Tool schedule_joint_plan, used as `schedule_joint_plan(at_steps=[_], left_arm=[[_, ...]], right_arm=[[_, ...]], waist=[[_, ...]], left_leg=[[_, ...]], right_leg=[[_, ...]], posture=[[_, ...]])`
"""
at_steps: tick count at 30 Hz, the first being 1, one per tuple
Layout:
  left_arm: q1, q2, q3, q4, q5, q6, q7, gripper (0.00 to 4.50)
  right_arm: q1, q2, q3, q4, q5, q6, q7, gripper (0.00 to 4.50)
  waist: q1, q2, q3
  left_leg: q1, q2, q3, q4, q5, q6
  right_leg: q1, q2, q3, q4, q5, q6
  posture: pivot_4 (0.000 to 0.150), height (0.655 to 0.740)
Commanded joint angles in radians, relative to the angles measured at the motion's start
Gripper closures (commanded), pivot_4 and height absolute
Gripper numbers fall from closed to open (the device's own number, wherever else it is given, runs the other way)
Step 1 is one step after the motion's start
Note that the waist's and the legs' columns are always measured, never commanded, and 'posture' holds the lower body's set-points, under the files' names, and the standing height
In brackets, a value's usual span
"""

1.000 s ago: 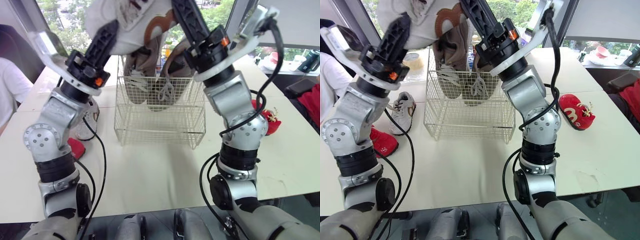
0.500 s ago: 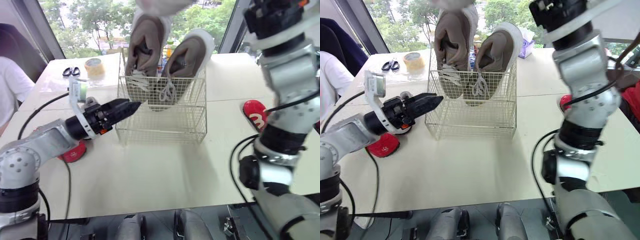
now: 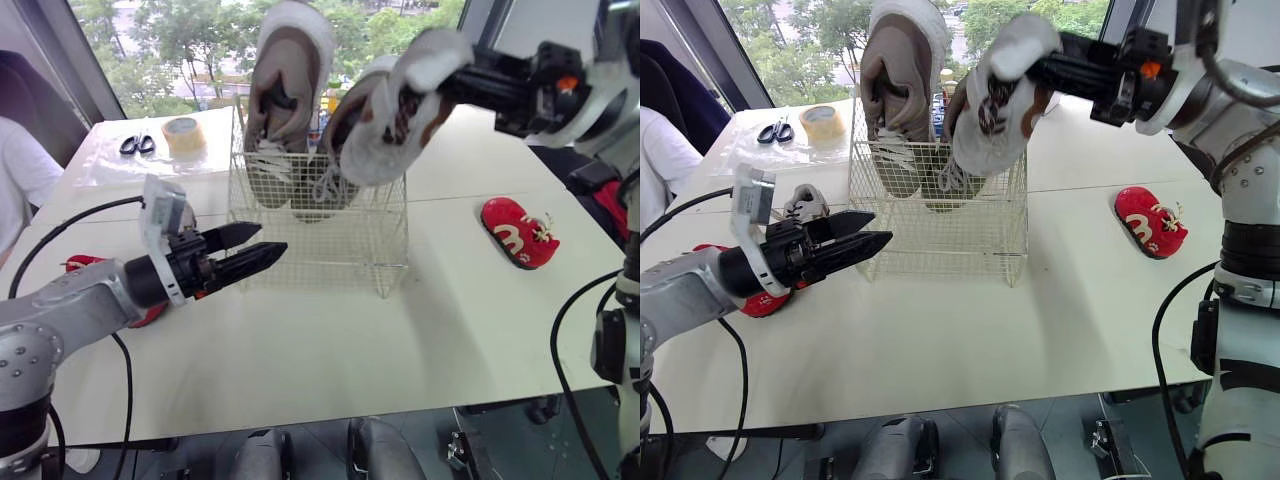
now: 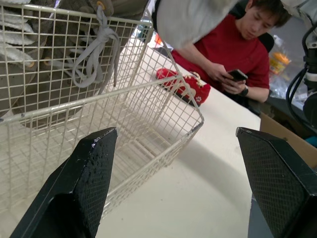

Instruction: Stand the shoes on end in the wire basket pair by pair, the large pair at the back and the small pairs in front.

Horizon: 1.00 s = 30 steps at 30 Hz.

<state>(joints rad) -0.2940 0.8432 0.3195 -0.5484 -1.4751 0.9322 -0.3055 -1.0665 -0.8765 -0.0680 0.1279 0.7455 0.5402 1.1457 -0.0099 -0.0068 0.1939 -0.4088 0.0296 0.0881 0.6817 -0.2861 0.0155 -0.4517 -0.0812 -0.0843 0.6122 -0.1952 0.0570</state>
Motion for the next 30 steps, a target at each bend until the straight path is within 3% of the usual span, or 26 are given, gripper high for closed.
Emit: schedule_joint_plan(at_steps=[1,6,15,22,30], left_arm=[[-0.01,0.01,0.022,-0.012,-0.025,-0.02,-0.005,0.58],[-0.021,0.008,0.014,0.0,-0.022,-0.024,0.003,0.58],[-0.018,0.009,0.02,0.005,-0.029,-0.022,0.022,0.58],[-0.015,0.011,0.036,0.028,-0.044,-0.023,0.032,0.52],[0.003,0.036,0.068,0.059,-0.044,-0.015,0.009,0.52]], right_arm=[[-0.032,-0.001,0.027,0.03,-0.112,-0.12,0.072,3.96],[-0.037,0.051,0.078,0.107,-0.23,-0.254,0.141,3.96],[0.005,0.111,0.088,0.189,-0.3,-0.316,0.212,3.96],[-0.01,0.099,0.04,0.208,-0.313,-0.31,0.188,0.78],[0.029,0.035,-0.056,-0.008,-0.192,-0.077,0.133,0.78]], waist=[[0.001,0.0,0.0],[-0.001,0.0,0.0],[0.001,0.0,0.0],[0.0,0.0,0.0],[0.002,0.0,0.0]], left_leg=[[0.0,0.0,0.0,0.0,0.0,0.0],[0.0,0.0,0.0,0.0,0.0,0.0],[0.0,0.0,0.0,0.001,0.001,-0.002],[0.0,0.0,0.0,0.001,0.002,-0.004],[0.0,0.0,0.0,0.001,0.002,-0.003]], right_leg=[[0.0,0.0,0.0,0.0,0.0,0.0],[0.0,0.0,0.0,0.0,0.0,0.0],[0.0,0.0,0.0,0.0,0.0,0.001],[0.0,0.0,0.0,0.001,0.0,0.001],[0.0,0.0,0.0,0.001,0.0,0.001]], posture=[[0.15,0.74],[0.15,0.74],[0.15,0.74],[0.15,0.74],[0.15,0.74]])
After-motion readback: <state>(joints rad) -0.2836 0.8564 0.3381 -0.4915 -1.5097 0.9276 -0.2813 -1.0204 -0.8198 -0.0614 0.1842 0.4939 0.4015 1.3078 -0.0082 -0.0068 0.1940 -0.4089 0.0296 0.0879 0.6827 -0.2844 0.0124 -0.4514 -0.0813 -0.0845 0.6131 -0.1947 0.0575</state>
